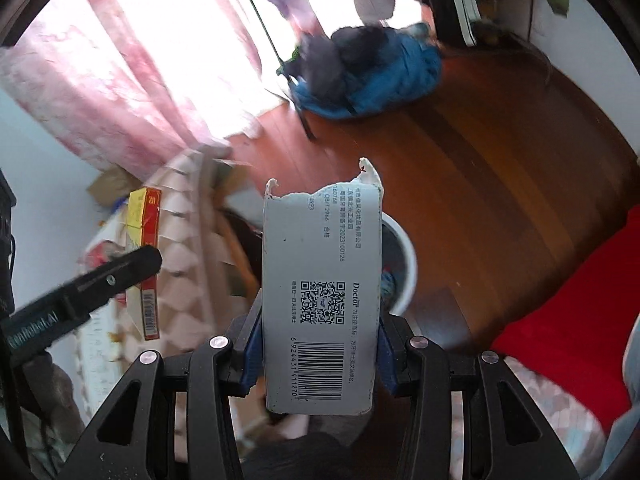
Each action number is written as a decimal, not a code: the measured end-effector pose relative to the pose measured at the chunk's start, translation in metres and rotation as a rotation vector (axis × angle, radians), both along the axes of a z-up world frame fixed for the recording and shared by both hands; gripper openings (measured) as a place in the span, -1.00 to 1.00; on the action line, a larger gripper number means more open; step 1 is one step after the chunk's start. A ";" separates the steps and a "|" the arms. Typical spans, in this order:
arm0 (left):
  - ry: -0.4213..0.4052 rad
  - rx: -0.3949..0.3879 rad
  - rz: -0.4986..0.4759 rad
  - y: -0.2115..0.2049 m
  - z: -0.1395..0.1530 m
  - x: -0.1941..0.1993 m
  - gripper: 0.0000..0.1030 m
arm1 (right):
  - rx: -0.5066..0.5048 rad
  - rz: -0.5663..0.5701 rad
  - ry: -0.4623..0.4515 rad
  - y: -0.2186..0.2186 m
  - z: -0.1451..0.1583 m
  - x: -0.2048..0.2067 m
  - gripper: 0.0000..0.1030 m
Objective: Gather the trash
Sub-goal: 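Carry the white box and yellow pack with both tools toward the bin, then open the left tool over the bin to drop the yellow pack while the right tool drops the white box, then move both open tools back over the table items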
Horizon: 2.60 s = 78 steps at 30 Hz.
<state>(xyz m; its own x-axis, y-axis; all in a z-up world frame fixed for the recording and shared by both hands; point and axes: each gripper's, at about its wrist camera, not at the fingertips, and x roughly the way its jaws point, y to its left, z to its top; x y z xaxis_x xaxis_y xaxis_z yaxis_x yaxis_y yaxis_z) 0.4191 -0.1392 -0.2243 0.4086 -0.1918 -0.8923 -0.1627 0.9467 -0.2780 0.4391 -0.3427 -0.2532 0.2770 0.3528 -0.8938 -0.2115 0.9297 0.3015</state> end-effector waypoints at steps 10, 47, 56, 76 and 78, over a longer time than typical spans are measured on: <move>0.237 -0.047 -0.030 -0.014 -0.109 0.075 0.12 | -0.075 0.016 0.185 -0.007 -0.126 0.067 -0.07; 0.171 0.224 0.054 -0.017 -0.055 -0.007 0.92 | -0.231 0.009 0.138 0.001 -0.066 0.015 1.00; 0.049 0.243 0.060 -0.011 0.016 -0.043 0.92 | -0.180 -0.044 0.028 -0.003 0.018 -0.015 1.00; 0.113 0.418 0.497 0.221 0.024 -0.229 0.92 | -0.009 0.322 0.078 0.242 0.033 -0.135 1.00; 0.171 0.432 0.543 0.250 0.000 -0.251 0.92 | -0.015 0.375 0.111 0.284 0.009 -0.146 1.00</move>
